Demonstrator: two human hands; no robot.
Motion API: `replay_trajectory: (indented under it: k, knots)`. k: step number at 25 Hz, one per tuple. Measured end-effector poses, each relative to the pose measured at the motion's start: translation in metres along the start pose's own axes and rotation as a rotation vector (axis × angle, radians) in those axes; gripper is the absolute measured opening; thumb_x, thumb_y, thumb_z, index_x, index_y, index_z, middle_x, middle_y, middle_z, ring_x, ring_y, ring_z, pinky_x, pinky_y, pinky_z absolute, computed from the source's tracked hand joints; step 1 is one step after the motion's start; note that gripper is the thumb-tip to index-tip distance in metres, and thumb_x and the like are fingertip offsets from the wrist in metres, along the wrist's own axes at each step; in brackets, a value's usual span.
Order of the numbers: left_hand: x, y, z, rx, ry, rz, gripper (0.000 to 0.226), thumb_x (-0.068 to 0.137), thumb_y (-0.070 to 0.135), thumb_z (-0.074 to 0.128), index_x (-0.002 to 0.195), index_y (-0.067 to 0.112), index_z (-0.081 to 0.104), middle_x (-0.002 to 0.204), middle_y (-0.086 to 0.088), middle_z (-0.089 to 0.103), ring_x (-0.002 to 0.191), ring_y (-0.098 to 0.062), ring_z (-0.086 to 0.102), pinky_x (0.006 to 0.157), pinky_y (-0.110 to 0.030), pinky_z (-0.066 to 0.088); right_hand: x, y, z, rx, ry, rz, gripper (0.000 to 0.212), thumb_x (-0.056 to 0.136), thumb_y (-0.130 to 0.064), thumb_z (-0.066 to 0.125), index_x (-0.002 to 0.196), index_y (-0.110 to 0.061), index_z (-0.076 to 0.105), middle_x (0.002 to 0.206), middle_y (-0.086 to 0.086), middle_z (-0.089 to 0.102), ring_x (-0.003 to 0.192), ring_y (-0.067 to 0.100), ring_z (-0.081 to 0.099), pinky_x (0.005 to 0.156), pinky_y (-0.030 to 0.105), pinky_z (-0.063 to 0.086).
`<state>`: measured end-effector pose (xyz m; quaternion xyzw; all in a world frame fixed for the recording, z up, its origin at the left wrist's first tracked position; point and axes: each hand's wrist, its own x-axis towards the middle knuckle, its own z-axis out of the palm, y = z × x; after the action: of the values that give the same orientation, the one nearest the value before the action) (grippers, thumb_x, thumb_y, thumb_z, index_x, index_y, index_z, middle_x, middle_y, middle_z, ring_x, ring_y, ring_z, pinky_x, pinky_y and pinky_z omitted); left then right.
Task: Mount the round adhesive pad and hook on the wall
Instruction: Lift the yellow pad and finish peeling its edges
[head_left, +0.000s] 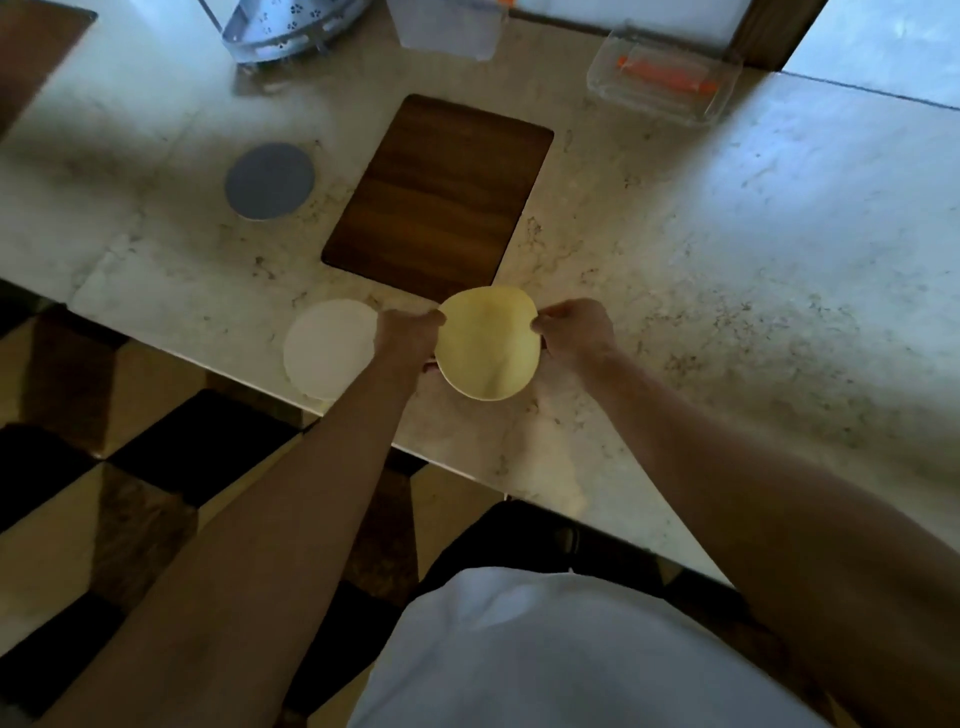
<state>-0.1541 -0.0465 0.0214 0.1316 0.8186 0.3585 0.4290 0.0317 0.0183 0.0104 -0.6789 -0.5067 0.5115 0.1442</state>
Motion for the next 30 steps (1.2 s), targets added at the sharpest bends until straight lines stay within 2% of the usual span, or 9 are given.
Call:
replay_trajectory:
  k: [2,4,7,11,13,17,22,26,30]
  knots:
    - [-0.015,-0.010,-0.020,-0.011,0.013,-0.009,0.030,0.084,0.019,0.069,0.104,-0.003,0.063,0.096,-0.022,0.066,0.080,-0.037,0.067,0.059,-0.042,0.058,-0.018,0.003,0.010,-0.017,-0.024,-0.024,0.021,0.076,-0.016,0.066,0.092,-0.010,0.077,0.087,0.014,0.075,0.076,0.028,0.071,0.067,0.038,0.061]
    - [-0.027,-0.020,-0.043,-0.037,0.039,-0.018,0.022,0.084,0.014,0.069,0.097,-0.002,0.062,0.094,-0.022,0.066,0.079,-0.036,0.067,0.067,-0.048,0.060,-0.036,0.003,0.026,-0.047,-0.049,-0.070,0.024,0.072,-0.015,0.063,0.090,-0.002,0.074,0.086,0.021,0.073,0.080,0.037,0.069,0.068,0.049,0.059]
    - [-0.031,-0.038,-0.075,-0.061,0.058,-0.048,0.010,0.081,0.007,0.070,0.079,0.004,0.061,0.092,-0.020,0.065,0.081,-0.035,0.065,0.057,-0.040,0.056,-0.057,-0.001,0.054,-0.056,-0.088,-0.104,0.024,0.073,-0.017,0.064,0.089,-0.001,0.073,0.085,0.020,0.073,0.080,0.035,0.070,0.072,0.049,0.059]
    - [-0.016,-0.052,-0.111,-0.092,0.070,-0.048,0.007,0.077,-0.001,0.069,0.074,0.004,0.065,0.082,-0.018,0.068,0.073,-0.032,0.067,0.042,-0.029,0.052,-0.067,-0.014,0.086,-0.062,-0.104,-0.146,0.020,0.077,-0.014,0.065,0.085,0.003,0.072,0.084,0.023,0.073,0.080,0.037,0.069,0.074,0.054,0.057]
    - [0.002,-0.055,-0.129,-0.104,0.062,-0.036,0.006,0.077,-0.003,0.067,0.075,0.003,0.066,0.080,-0.018,0.068,0.073,-0.034,0.068,0.043,-0.030,0.053,-0.065,-0.023,0.104,-0.080,-0.098,-0.172,0.021,0.078,-0.013,0.064,0.083,0.007,0.070,0.086,0.028,0.070,0.083,0.041,0.067,0.075,0.056,0.055]
    - [0.051,-0.045,-0.167,-0.075,-0.016,-0.006,0.008,0.080,-0.003,0.065,0.076,0.003,0.065,0.078,-0.017,0.067,0.069,-0.032,0.067,0.048,-0.035,0.055,-0.057,-0.049,0.148,-0.053,-0.009,-0.110,0.017,0.077,-0.015,0.066,0.079,0.001,0.073,0.083,0.019,0.073,0.082,0.032,0.068,0.079,0.046,0.057]
    - [0.109,-0.035,-0.212,-0.036,-0.138,0.021,0.003,0.081,-0.001,0.063,0.082,0.000,0.066,0.080,-0.019,0.067,0.071,-0.033,0.068,0.068,-0.047,0.059,-0.051,-0.077,0.206,-0.096,0.078,-0.015,0.016,0.081,-0.022,0.063,0.072,-0.010,0.071,0.074,0.006,0.070,0.074,0.022,0.065,0.057,0.025,0.044]
    - [0.132,-0.035,-0.226,0.019,-0.220,0.013,0.009,0.084,-0.003,0.062,0.093,-0.005,0.065,0.076,-0.017,0.065,0.065,-0.030,0.066,0.061,-0.038,0.055,-0.049,-0.081,0.231,-0.156,0.152,0.066,0.023,0.081,-0.024,0.062,0.060,-0.016,0.062,0.065,0.001,0.062,0.071,0.022,0.059,0.064,0.029,0.043]
    - [0.147,-0.045,-0.228,0.020,-0.284,-0.005,0.009,0.086,-0.006,0.062,0.079,0.000,0.062,0.074,-0.019,0.065,0.062,-0.030,0.067,0.048,-0.034,0.056,-0.043,-0.079,0.245,-0.224,0.173,0.109,0.026,0.082,-0.025,0.061,0.057,-0.018,0.057,0.062,-0.001,0.057,0.072,0.025,0.063,0.060,0.026,0.036]
